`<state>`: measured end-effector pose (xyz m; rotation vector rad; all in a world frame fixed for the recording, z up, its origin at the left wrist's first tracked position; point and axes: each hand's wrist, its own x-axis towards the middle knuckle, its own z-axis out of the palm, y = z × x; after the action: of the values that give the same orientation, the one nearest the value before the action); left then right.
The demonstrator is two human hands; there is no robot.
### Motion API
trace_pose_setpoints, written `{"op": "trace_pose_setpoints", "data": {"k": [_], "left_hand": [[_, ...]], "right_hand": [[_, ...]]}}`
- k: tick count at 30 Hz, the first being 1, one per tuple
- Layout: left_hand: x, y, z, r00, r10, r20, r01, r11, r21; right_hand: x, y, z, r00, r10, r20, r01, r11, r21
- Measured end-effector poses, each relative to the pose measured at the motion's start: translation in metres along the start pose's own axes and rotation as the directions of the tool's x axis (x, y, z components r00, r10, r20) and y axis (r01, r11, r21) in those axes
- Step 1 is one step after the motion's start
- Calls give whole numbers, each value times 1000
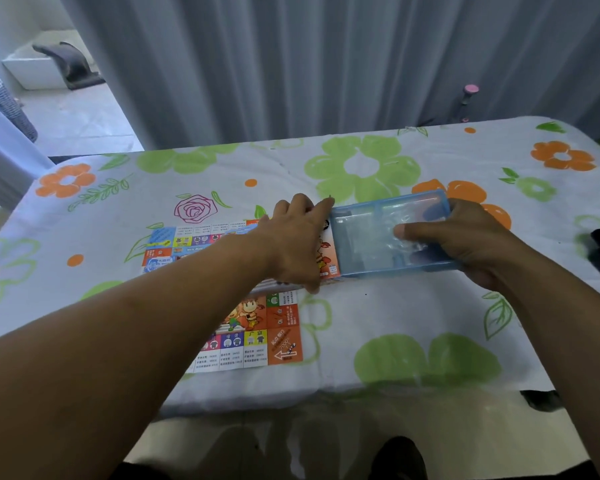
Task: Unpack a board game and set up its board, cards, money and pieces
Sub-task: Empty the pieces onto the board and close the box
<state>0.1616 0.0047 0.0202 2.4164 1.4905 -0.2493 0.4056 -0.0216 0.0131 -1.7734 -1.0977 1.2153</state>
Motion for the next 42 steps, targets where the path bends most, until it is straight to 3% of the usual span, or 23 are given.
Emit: {"op": "trace_pose_setpoints", "data": {"k": [5, 11, 16, 20, 23, 25, 29, 31, 35, 37, 40, 42], "left_hand": [[3, 10, 0, 999, 46, 7, -47, 999, 5], [5, 13, 0, 999, 14, 39, -15, 999, 33], [6, 16, 1, 999, -9, 47, 6, 998, 64], [6, 19, 0, 999, -19, 43, 15, 995, 95], [7, 21, 0, 999, -17, 39, 14, 996, 85], [7, 21, 0, 999, -10, 38, 7, 997, 83], [6, 22, -1, 999, 0, 44, -4, 998, 70], [6, 23, -1, 999, 7, 41, -9, 998, 62], [6, 24, 0, 999, 1, 34, -2, 999, 38], [6, 23, 0, 1000, -4, 28, 3, 999, 32], [6, 22, 2, 1000, -3, 21, 2, 999, 34], [6, 23, 3, 1000, -6, 18, 5, 999, 40]], "right_hand": [[-5, -2, 13, 1000, 8, 18, -7, 999, -50], [-5, 6, 17, 970, -225, -90, 179, 916, -358], [-11, 7, 24, 830, -558, -10, 428, 648, -630], [-15, 2, 30, 678, -729, 95, 555, 422, -717], [-22, 0, 36, 586, -756, 291, 690, 277, -669], [-24, 4, 39, 586, -712, 388, 715, 228, -661], [-20, 11, 39, 590, -694, 413, 686, 160, -710], [-20, 11, 40, 597, -677, 430, 697, 172, -696], [-23, 8, 40, 613, -678, 405, 749, 335, -572], [-20, 5, 35, 600, -751, 275, 747, 403, -528], [-15, 2, 28, 594, -803, 52, 659, 449, -603], [-13, 2, 26, 672, -740, -41, 535, 523, -663]]}}
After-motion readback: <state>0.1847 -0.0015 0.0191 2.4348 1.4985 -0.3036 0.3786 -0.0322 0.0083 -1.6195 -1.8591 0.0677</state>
